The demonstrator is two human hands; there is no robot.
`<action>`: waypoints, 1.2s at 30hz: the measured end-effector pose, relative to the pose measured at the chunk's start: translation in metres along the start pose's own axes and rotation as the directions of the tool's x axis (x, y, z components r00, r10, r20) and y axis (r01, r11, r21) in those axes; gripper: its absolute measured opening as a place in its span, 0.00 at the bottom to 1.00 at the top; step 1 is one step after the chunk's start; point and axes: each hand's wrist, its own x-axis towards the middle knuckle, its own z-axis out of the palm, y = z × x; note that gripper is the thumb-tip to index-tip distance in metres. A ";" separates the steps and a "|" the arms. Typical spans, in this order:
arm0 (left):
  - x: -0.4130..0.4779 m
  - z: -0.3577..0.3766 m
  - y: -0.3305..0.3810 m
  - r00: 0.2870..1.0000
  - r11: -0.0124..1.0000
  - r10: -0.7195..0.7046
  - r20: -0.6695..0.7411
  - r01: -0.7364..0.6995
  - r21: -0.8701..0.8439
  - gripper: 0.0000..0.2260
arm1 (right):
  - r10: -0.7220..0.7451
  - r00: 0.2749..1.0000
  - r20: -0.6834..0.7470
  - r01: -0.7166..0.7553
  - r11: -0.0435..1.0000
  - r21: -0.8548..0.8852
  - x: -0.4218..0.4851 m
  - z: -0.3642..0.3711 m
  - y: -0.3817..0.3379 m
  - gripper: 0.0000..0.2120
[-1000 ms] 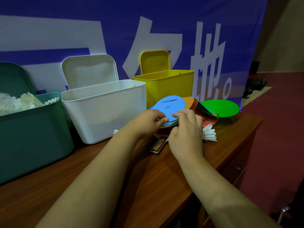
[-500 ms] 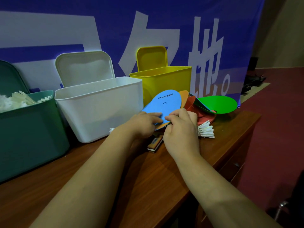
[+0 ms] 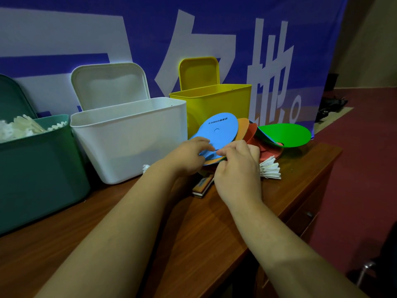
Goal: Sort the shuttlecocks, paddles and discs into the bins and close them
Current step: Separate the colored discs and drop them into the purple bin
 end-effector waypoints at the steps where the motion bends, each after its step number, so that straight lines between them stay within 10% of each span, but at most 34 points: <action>1: 0.001 0.000 0.003 1.000 0.999 -0.023 -0.016 0.022 -0.046 0.25 | 0.000 1.000 -0.004 0.000 1.000 0.002 0.000 0.000 0.000 0.15; 13: 0.067 -0.020 0.016 0.969 0.992 -0.102 0.223 0.081 0.101 0.42 | 0.117 0.993 -0.023 -0.118 0.990 -0.078 0.004 -0.004 0.005 0.19; 23: 0.070 0.000 0.026 0.999 0.991 -0.031 -0.042 0.036 0.126 0.34 | 0.104 0.994 -0.014 -0.105 0.992 -0.074 0.006 -0.001 0.011 0.17; 27: 0.059 -0.010 0.027 0.981 0.987 -0.028 -0.194 0.058 0.152 0.08 | 0.085 0.996 -0.029 -0.086 0.996 -0.029 0.006 -0.002 0.010 0.15; 36: -0.055 -0.079 0.015 0.791 0.977 -0.204 -0.577 0.206 -0.062 0.17 | -0.052 0.994 -0.094 0.056 0.998 0.041 -0.001 0.000 0.001 0.09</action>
